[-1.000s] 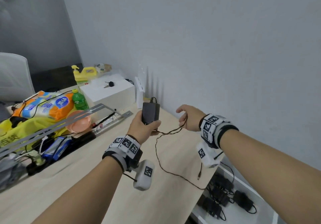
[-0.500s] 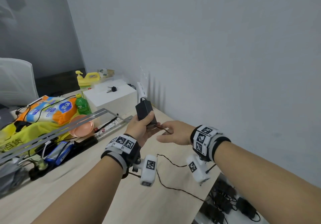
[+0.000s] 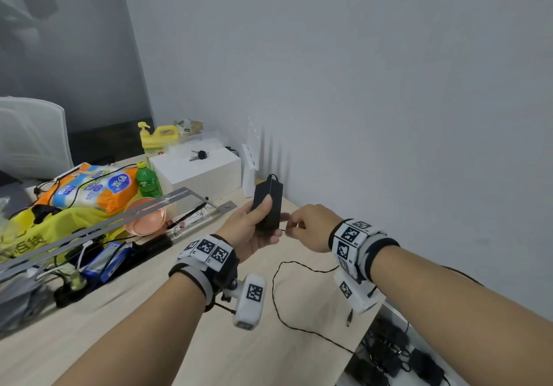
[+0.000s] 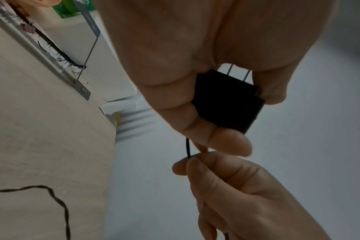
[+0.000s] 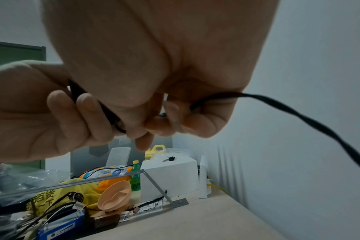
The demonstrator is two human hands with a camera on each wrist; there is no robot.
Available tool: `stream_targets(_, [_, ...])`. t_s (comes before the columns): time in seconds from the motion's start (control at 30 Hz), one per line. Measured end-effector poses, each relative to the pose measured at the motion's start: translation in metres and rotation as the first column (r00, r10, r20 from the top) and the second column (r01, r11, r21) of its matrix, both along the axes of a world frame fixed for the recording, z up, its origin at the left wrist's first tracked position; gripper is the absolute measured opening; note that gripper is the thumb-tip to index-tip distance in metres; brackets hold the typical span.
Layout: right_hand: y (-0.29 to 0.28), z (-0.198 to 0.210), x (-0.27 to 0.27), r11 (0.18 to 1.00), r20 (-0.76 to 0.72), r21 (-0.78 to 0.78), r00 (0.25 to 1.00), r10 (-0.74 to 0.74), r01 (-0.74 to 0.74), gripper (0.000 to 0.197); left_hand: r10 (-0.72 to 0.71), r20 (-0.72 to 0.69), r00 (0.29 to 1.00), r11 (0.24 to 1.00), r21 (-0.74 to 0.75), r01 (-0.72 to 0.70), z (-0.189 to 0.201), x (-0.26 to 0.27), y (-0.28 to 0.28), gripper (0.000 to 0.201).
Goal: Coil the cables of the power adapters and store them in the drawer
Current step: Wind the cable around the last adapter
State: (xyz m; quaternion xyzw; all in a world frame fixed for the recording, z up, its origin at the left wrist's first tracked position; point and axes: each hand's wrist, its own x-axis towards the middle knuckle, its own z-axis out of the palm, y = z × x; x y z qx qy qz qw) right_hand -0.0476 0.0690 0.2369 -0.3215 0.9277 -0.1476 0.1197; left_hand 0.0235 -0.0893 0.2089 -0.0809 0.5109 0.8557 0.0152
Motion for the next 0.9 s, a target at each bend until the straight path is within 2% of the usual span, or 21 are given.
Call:
stream_targets(0.1, [0.003,0.001,-0.003,1.0,-0.033,0.007,0.999,-0.029,0.03,0.017,-0.031,-0.022,0.999,0.995,0.093,0.033,0.003,0.004,-0.003,0.034])
stream_targets(0.17, [0.005,0.0,-0.004,1.0,-0.031,0.002,0.999,-0.025,0.025,0.017,-0.048,-0.021,0.999,0.993,0.106,0.05,0.002,0.005,-0.008,0.033])
stream_targets(0.23, [0.007,0.0,-0.003,1.0,-0.036,0.008,0.999,-0.013,0.013,0.018,-0.043,-0.025,0.999,0.999,-0.017,0.043,-0.001,0.004,-0.009,0.038])
stream_targets(0.27, [0.007,0.0,-0.003,1.0,-0.044,0.01,0.999,-0.008,0.008,0.02,-0.022,-0.032,0.999,0.985,-0.169,0.016,-0.004,0.001,-0.01,0.044])
stream_targets(0.3, [0.007,0.001,-0.003,1.0,-0.056,0.011,0.998,-0.001,0.002,0.021,0.008,-0.034,0.999,0.924,-0.382,-0.021,-0.005,-0.001,-0.01,0.049])
stream_targets(0.33, [0.008,0.002,-0.003,1.0,-0.067,0.007,0.998,0.006,-0.006,0.022,0.04,-0.029,0.999,0.798,-0.6,-0.05,-0.007,-0.002,-0.01,0.051])
stream_targets(0.37, [0.008,0.004,-0.003,1.0,-0.071,-0.001,0.997,0.015,-0.015,0.022,0.08,-0.023,0.996,0.636,-0.769,-0.069,-0.008,-0.003,-0.011,0.05])
stream_targets(0.4, [0.007,0.007,-0.003,0.999,-0.07,-0.013,0.997,0.028,-0.029,0.023,0.105,-0.018,0.994,0.485,-0.872,-0.067,-0.009,-0.002,-0.012,0.05])
stream_targets(0.43, [0.006,0.011,-0.003,0.999,-0.068,-0.022,0.997,0.047,-0.048,0.023,0.103,-0.006,0.995,0.385,-0.922,-0.045,-0.01,-0.001,-0.014,0.051])
stream_targets(0.47, [0.005,0.015,-0.002,0.997,-0.069,-0.024,0.995,0.07,-0.071,0.022,0.085,0.013,0.996,0.325,-0.945,-0.015,-0.012,-0.001,-0.015,0.053])
stream_targets(0.57, [0.002,0.026,0.001,0.991,-0.096,-0.032,0.987,0.126,-0.13,0.016,-0.024,0.093,0.995,0.169,-0.981,0.096,-0.013,0.001,-0.01,0.054])
stream_targets(0.63, [0.001,0.03,-0.001,0.986,-0.111,-0.106,0.987,0.119,-0.131,0.015,-0.109,0.11,0.988,0.07,-0.991,0.118,-0.014,0.004,-0.005,0.053])
stream_targets(0.73, [0.0,0.031,-0.002,0.973,-0.093,-0.203,0.991,0.093,-0.11,0.015,-0.213,0.111,0.971,0.059,-0.99,0.127,-0.012,0.01,0.002,0.058])
stream_targets(0.8, [0.001,0.028,-0.003,0.973,-0.083,-0.212,0.993,0.079,-0.095,0.016,-0.269,0.129,0.955,0.066,-0.986,0.152,-0.011,0.014,0.007,0.063])
stream_targets(0.83, [0.001,0.026,-0.004,0.973,-0.083,-0.214,0.994,0.067,-0.084,0.018,-0.287,0.127,0.949,0.086,-0.984,0.157,-0.011,0.016,0.009,0.063])
stream_targets(0.9, [0.003,0.023,-0.007,0.973,-0.087,-0.224,0.996,0.037,-0.056,0.02,-0.321,0.103,0.942,0.18,-0.969,0.167,-0.013,0.02,0.012,0.061])
